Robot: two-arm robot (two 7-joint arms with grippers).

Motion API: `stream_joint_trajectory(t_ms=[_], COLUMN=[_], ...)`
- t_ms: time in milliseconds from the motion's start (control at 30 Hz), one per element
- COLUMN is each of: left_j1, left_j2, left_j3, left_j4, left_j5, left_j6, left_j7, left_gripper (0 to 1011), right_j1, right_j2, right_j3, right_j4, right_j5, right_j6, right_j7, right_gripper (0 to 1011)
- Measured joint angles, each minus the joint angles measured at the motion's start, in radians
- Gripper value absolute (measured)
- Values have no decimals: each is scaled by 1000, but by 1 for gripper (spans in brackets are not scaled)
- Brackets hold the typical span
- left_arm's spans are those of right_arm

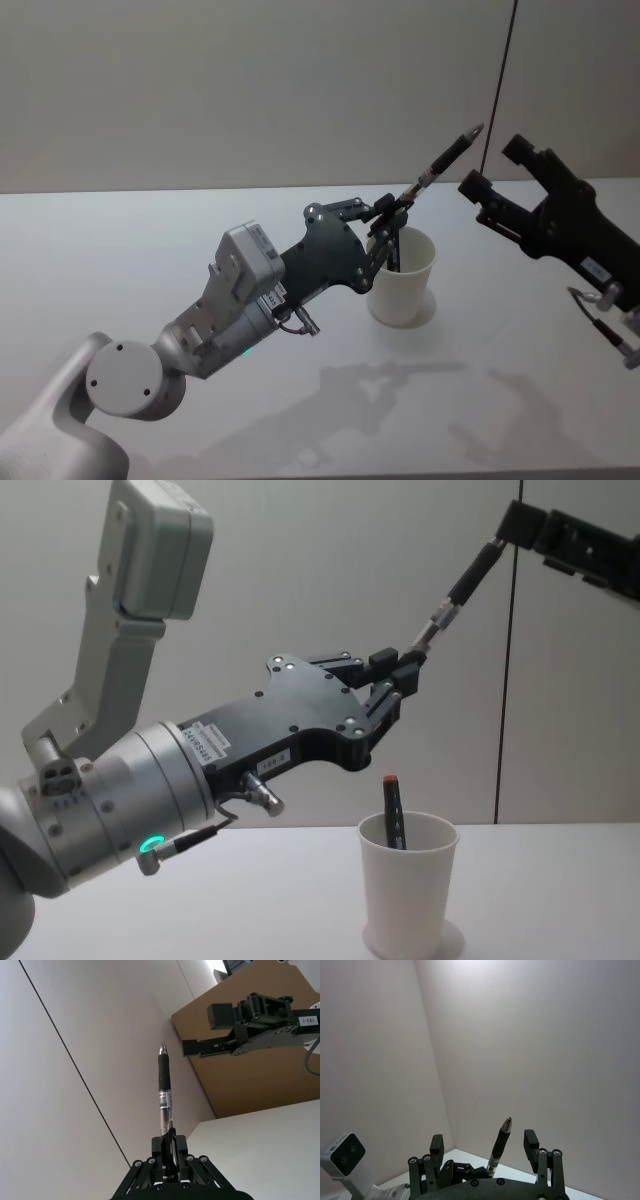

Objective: Place the pen into the pen holder.

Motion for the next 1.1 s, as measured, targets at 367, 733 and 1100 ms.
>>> stream_joint_trajectory(t_ms=[367,733,1100], left_j1=[0,0,0], left_j2=[0,0,0], left_j3=[0,0,0], left_j4=[0,0,0], left_j5=[0,0,0], left_j6=[0,0,0], left_j7=[0,0,0], left_gripper=[176,176,176], right_j1=[21,52,85], right_j2=[-17,-41,-64], right_j3=[-20,-42,-59], right_j4=[18,52,87], right_j5=[-22,-45,-65], right_j6=[10,12,8], right_j7=[-32,-57,-85], right_gripper=[1002,1002,788])
